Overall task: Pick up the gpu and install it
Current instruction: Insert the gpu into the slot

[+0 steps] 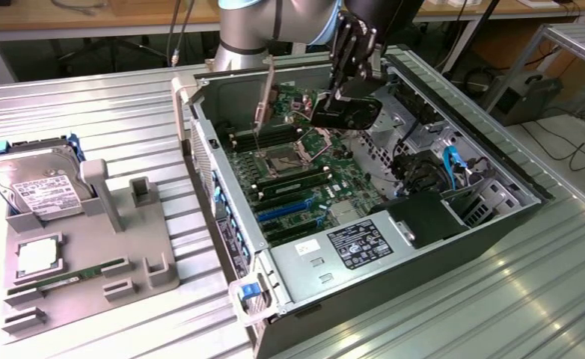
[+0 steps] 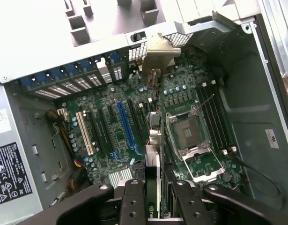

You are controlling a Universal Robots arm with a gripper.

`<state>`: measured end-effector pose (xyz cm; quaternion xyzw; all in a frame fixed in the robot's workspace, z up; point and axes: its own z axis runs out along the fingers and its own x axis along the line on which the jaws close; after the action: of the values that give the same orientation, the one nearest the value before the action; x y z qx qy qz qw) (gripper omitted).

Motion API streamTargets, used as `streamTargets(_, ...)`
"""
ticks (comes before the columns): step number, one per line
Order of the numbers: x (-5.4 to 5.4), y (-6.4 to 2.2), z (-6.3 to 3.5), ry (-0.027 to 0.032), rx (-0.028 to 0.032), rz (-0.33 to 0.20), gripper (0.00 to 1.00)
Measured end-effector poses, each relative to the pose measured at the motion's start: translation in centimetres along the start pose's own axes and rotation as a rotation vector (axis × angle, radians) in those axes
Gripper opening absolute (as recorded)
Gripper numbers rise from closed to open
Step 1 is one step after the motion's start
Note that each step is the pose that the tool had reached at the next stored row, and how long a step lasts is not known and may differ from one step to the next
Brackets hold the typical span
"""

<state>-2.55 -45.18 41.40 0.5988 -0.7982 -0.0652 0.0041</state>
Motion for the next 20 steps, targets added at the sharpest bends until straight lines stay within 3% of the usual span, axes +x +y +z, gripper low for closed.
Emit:
streamTargets(5, 0.00, 0.00, 0.04, 0.0035, -0.0013, -0.077, 0.26)
streamTargets(15, 0.02, -0.04, 0.29, 0.0211, -0.0057, -0.270, 0.26)
streamTargets(17, 0.14, -0.07, 0.34, 0.0216, -0.0031, -0.284, 0.26)
streamTargets(20, 0.93, -0.27, 0.54, 0.0155, -0.0003, -0.286, 0.26)
